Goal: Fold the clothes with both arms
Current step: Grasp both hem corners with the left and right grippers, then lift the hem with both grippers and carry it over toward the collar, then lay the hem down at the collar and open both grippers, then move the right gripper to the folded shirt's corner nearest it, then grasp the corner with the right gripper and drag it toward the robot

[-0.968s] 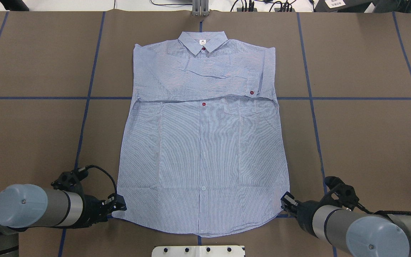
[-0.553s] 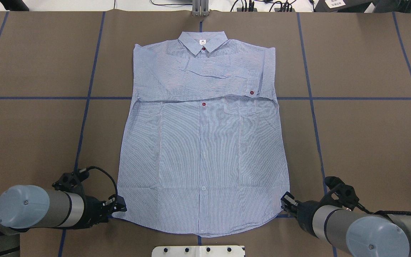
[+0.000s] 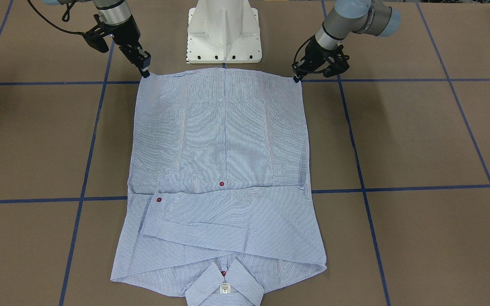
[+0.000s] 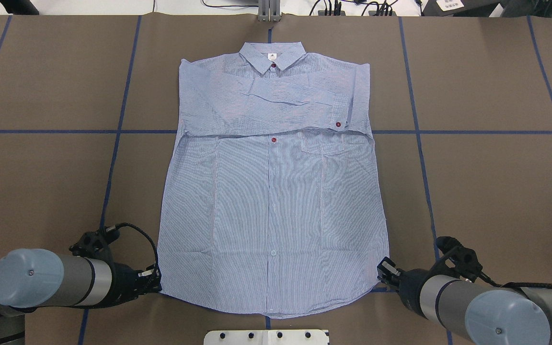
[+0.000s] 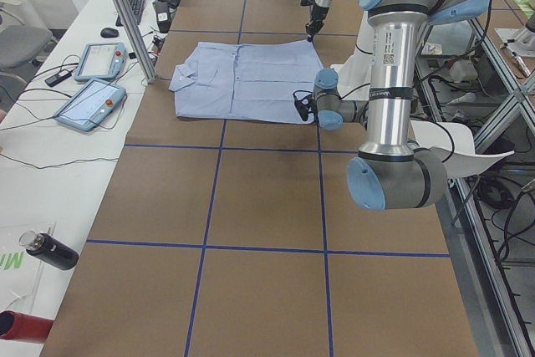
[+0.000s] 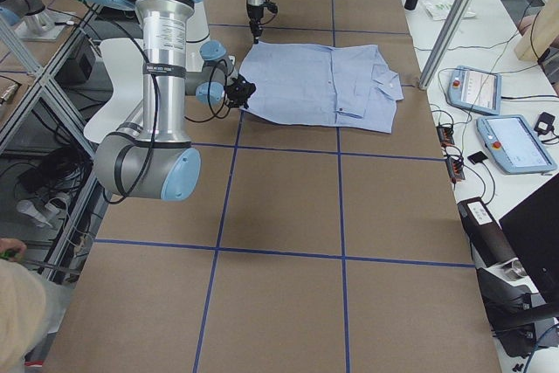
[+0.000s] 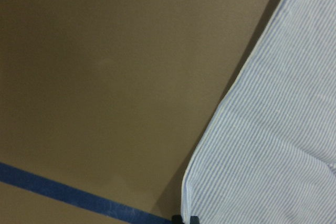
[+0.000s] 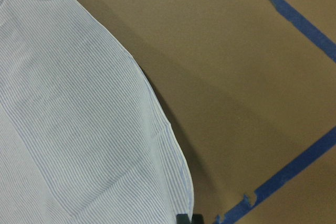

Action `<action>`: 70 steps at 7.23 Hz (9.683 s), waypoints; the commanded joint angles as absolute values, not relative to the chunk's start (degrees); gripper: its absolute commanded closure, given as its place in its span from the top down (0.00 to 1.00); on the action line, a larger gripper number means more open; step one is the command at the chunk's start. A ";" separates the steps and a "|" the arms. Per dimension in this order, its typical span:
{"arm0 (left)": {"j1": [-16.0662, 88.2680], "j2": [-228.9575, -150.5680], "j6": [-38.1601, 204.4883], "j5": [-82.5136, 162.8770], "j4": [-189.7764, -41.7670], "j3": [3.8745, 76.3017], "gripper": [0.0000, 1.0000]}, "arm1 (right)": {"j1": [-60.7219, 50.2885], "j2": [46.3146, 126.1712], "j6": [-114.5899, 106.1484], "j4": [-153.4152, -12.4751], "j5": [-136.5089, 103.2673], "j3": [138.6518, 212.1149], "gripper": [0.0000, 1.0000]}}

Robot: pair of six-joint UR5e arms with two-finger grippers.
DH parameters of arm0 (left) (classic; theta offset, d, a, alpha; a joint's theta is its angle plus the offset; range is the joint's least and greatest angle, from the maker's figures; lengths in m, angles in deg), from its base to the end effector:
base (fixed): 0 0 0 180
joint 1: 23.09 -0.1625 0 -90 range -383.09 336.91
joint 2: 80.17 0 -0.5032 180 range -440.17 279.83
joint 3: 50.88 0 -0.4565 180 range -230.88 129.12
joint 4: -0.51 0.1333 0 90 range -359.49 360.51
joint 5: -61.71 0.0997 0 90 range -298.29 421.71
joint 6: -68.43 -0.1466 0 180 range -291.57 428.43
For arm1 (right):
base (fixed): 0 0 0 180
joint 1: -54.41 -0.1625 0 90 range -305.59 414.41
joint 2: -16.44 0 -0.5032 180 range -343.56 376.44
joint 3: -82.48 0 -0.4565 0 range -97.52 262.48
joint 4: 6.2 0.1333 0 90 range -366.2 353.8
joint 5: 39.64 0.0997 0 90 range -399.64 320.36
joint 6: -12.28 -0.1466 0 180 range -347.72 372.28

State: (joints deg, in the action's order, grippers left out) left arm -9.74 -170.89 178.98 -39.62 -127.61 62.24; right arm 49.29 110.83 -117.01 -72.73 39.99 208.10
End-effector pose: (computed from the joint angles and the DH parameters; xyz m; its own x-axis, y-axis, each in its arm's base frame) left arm 0.5573 -0.2397 0.4607 0.4080 -0.4506 -0.7940 0.2146 0.8927 -0.3963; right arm -0.5108 -0.2061 0.4295 0.2972 0.6520 0.6975 -0.5457 0.7155 -0.4363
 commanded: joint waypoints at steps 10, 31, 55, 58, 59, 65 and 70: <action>-2.21 -166.91 183.04 -41.55 -127.55 76.82 0.00 | 36.61 111.27 -117.01 -72.82 46.56 214.31 0.00; 28.15 -207.51 173.90 -42.99 -141.33 15.42 0.00 | 7.83 66.90 -105.85 -71.59 53.52 154.31 0.00; 28.32 -208.23 173.64 -42.26 -146.18 13.37 0.47 | 23.48 90.79 -111.21 -64.21 50.72 179.24 0.72; 28.32 -207.79 173.73 -42.26 -146.53 13.45 0.47 | 23.56 90.79 -111.21 -64.56 50.45 178.72 0.42; 28.32 -207.70 173.64 -42.26 -146.53 13.45 0.46 | 23.57 90.70 -111.21 -64.56 50.45 178.72 0.15; 28.41 -206.65 173.64 -42.43 -146.88 15.63 0.46 | 23.39 99.00 -111.21 -64.91 51.41 191.49 0.00; 27.45 -200.76 175.30 -49.72 -145.57 32.95 0.47 | 50.13 114.52 -111.21 -65.26 57.30 209.65 0.00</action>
State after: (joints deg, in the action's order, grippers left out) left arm 27.92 -201.40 174.55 -48.23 -146.14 29.74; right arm 42.21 113.26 -111.18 -65.26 56.53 207.96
